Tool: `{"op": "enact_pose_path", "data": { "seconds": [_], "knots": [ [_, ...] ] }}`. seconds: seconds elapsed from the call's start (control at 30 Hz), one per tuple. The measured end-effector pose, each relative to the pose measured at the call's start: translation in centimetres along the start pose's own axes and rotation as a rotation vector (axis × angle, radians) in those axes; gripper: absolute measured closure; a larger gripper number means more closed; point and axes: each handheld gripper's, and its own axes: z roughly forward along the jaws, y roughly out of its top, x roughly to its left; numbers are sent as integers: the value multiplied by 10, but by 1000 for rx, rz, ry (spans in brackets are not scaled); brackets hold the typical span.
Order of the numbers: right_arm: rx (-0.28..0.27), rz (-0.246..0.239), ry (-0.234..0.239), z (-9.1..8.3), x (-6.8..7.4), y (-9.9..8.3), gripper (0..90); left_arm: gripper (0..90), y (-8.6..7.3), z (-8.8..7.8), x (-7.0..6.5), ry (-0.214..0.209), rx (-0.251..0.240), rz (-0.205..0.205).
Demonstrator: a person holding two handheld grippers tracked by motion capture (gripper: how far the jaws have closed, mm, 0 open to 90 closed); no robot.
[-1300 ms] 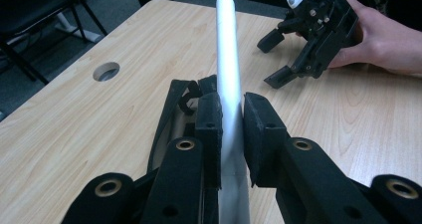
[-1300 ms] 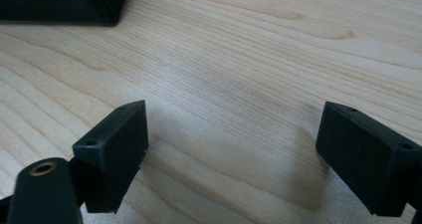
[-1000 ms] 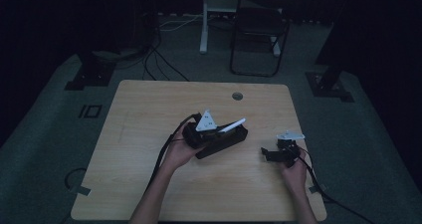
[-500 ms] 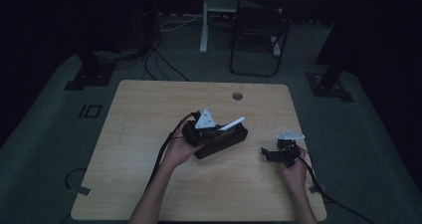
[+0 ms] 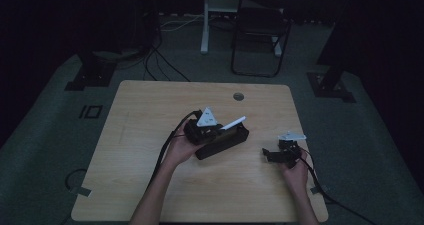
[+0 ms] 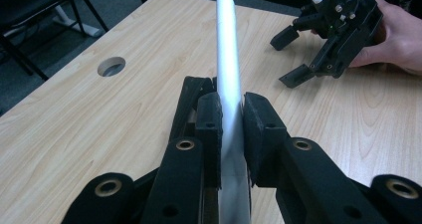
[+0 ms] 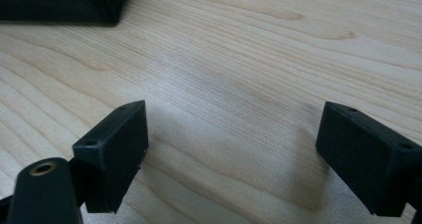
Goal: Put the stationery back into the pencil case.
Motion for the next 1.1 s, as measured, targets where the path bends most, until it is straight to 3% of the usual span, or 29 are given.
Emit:
{"op": "enact_pose_path", "data": {
  "seconds": [1.1],
  "knots": [
    [-1,-1,0,0,0,0,131,786,-10,24,14,2,53,-16]
  ]
}}
